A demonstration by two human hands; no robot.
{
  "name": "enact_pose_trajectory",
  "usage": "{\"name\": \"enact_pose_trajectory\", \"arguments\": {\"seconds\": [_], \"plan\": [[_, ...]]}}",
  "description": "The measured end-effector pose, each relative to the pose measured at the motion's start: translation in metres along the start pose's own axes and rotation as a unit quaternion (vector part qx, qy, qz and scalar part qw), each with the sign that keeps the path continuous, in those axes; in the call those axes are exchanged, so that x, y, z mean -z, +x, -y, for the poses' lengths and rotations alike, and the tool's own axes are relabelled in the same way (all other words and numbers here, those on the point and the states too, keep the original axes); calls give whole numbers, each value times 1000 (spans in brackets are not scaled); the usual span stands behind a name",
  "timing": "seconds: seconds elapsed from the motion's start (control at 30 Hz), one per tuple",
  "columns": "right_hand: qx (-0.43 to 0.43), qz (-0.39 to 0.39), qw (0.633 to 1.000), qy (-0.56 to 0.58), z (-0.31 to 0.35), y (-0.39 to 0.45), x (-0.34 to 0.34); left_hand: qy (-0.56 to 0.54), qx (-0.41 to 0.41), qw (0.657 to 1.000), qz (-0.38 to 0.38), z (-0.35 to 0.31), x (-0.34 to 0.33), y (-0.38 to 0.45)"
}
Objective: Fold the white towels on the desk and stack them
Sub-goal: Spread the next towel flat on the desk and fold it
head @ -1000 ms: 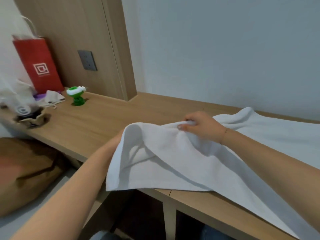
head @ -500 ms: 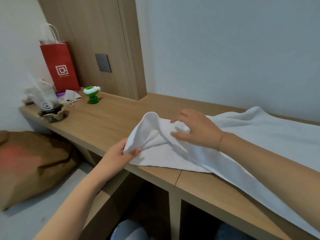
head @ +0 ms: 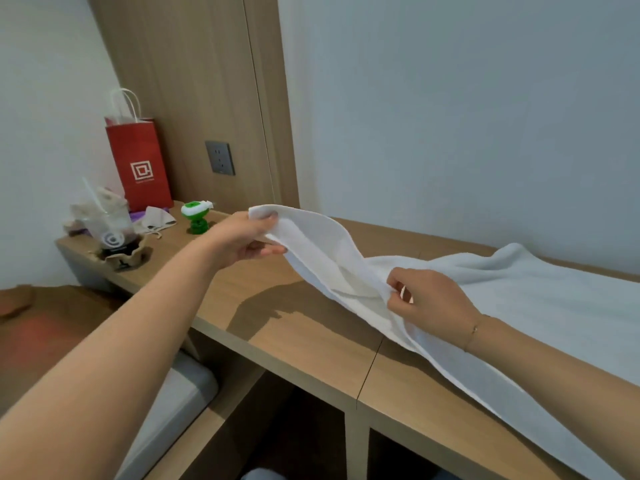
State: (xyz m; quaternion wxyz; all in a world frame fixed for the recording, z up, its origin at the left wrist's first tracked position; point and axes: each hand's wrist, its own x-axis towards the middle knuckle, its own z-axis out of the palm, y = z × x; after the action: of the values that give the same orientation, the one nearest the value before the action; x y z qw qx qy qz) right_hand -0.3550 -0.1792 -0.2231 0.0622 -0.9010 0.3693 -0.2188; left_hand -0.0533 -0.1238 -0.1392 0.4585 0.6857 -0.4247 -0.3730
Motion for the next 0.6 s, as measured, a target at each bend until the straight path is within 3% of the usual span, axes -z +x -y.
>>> {"name": "enact_pose_trajectory", "arguments": {"seconds": [0.13, 0.3, 0.47, 0.6], "plan": [[-35, -104, 991, 77, -12, -7, 24, 94, -47, 992, -73, -37, -2, 25], [-5, -170, 979, 116, -17, -16, 44, -25, -34, 998, -41, -65, -19, 44], [68, -159, 978, 113, -7, -25, 50, -180, -120, 975, -58, -92, -36, 44], [80, -96, 982, 145, -2, -30, 45, -135, -230, 960, -80, -97, -27, 25]]}}
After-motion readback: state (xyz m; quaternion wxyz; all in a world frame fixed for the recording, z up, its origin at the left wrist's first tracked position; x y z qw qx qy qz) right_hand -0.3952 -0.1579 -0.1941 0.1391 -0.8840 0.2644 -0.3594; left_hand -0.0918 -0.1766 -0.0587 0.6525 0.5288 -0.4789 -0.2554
